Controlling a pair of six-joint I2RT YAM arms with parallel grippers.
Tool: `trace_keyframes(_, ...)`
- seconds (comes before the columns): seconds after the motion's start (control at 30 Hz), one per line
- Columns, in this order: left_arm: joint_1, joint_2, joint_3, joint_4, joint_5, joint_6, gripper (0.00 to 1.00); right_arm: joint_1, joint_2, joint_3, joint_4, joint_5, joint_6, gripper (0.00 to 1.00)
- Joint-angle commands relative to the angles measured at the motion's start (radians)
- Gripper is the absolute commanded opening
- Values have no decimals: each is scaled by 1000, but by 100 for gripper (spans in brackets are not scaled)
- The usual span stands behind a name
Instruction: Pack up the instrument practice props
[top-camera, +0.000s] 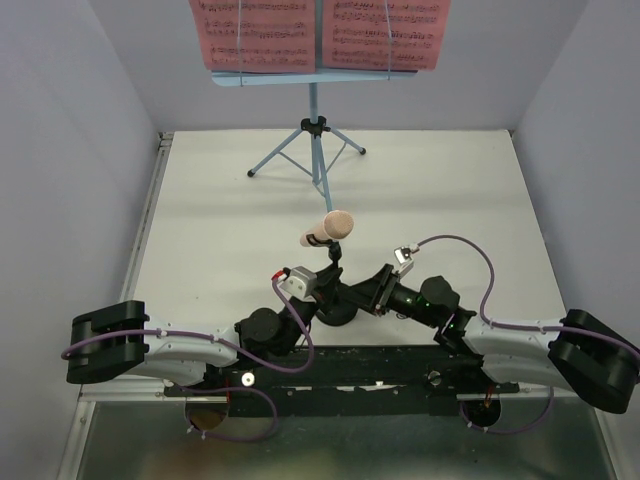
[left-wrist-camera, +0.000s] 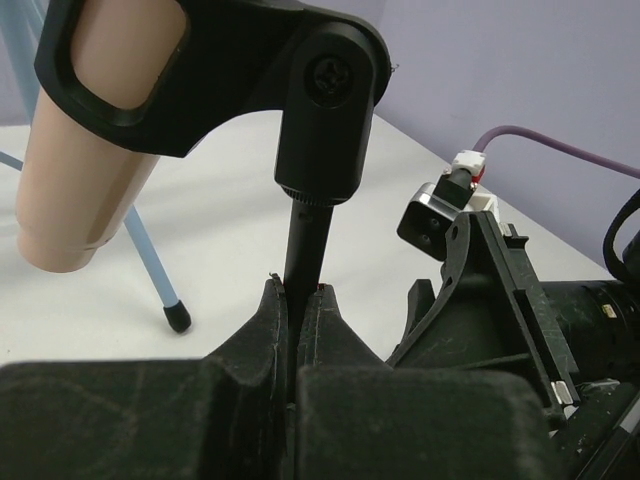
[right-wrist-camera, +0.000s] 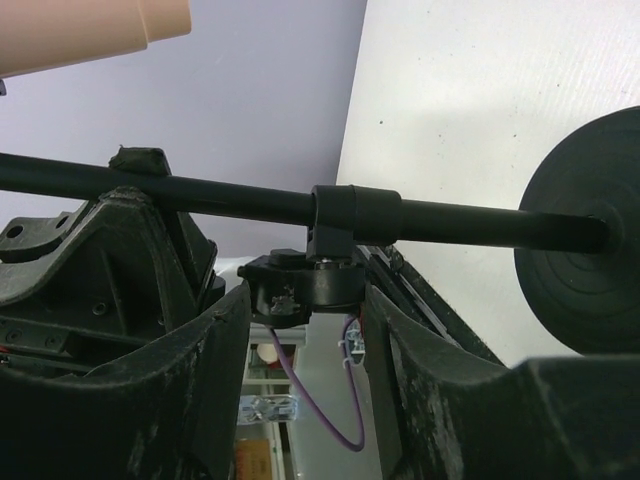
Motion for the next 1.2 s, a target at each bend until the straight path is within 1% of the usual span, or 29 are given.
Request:
trace_keyframes(0.0, -24, 25, -44, -112, -25, -45, 0, -7, 37, 19, 76, 7, 29, 3)
trace_keyframes(0.03, -24, 23, -42, -114, -22, -45, 0, -7, 53, 25, 83, -1, 27, 1)
trace_keyframes(0.27, -31, 25, -47, -106, -30, -39, 0, -8, 85, 42, 93, -3, 32, 1)
trace_keyframes(0.3, -31, 25, -48, -103, -33, -40, 0, -11, 87, 42, 94, -3, 32, 17)
trace_keyframes(0.33, -34, 23, -50, -103, -34, -40, 0, -15, 90, 39, 99, -3, 32, 36)
trace_keyframes(0.37, -32, 23, -52, -102, -34, -39, 0, -19, 93, 36, 108, -1, 35, 47)
trace_keyframes(0.4, -34, 22, -52, -102, -36, -39, 0, -22, 96, 31, 116, -1, 38, 50)
trace_keyframes(0.43, -34, 20, -55, -102, -37, -40, 0, -25, 97, 28, 123, -3, 39, 50)
trace_keyframes(0.5, -35, 20, -58, -102, -40, -40, 0, -31, 102, 28, 126, -4, 41, 46)
trace_keyframes(0.53, -35, 20, -56, -102, -40, -40, 0, -33, 103, 28, 129, -7, 42, 39)
trace_keyframes(0.6, -37, 20, -58, -102, -42, -40, 0, -38, 111, 30, 131, -12, 42, 20)
trace_keyframes(0.67, -37, 22, -56, -102, -45, -42, 0, -42, 120, 37, 131, -21, 41, 6)
trace_keyframes(0.7, -40, 22, -56, -102, -45, -40, 0, -45, 122, 39, 134, -23, 39, 1)
trace_keyframes(0.87, -40, 23, -55, -100, -46, -39, 0, -45, 126, 41, 143, -35, 22, 1)
trace_keyframes(0.93, -40, 25, -55, -102, -46, -37, 0, -45, 125, 59, 113, -50, -26, 1)
trace_keyframes(0.97, -38, 26, -53, -102, -45, -37, 0, -47, 116, 88, 69, -62, -71, 1)
trace_keyframes(1.03, -38, 31, -52, -100, -42, -37, 0, -47, 87, 154, -101, -64, -193, 1)
trace_keyframes(1.17, -38, 51, -41, -115, -42, -37, 0, -39, 28, 281, -425, 29, -479, 1)
